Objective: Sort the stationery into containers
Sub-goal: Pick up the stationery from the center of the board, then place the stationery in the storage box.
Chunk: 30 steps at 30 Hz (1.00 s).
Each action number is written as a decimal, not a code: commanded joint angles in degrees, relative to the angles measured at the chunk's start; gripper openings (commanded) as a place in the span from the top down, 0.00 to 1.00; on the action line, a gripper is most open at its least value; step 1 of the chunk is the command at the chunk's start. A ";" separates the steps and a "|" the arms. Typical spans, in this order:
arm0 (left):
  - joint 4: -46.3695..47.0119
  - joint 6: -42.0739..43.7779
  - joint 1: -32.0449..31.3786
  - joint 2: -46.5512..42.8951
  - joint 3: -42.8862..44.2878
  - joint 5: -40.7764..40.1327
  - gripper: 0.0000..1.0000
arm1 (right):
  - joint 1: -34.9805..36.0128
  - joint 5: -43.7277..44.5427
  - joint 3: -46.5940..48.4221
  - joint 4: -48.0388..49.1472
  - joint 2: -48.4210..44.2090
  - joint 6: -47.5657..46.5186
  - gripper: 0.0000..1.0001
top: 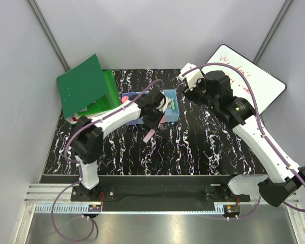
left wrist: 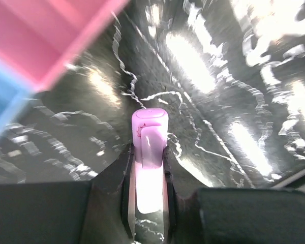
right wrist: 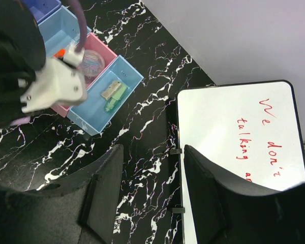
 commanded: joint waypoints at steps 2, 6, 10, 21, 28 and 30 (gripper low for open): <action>1.59 -0.74 2.21 -7.13 9.43 -4.94 1.00 | -0.32 0.03 1.28 1.86 -1.08 -0.80 0.41; 1.59 -3.55 4.66 -3.44 15.32 -8.28 1.00 | -0.32 0.38 0.66 1.86 -1.69 -0.98 0.41; 1.77 -4.87 7.39 2.88 21.57 -10.83 1.00 | -0.32 0.47 0.14 1.60 -2.22 -1.07 0.41; 2.47 -9.44 13.81 16.33 32.65 -11.80 1.00 | -0.40 0.65 -1.53 -0.77 -2.57 -0.89 0.41; 3.35 -11.20 15.30 18.63 32.92 -10.57 1.00 | -0.32 0.03 -2.07 -0.34 -1.35 -0.63 0.42; 3.44 -11.82 15.48 18.63 31.96 -10.84 1.00 | -0.32 0.03 -1.62 -0.07 -0.82 -0.63 0.41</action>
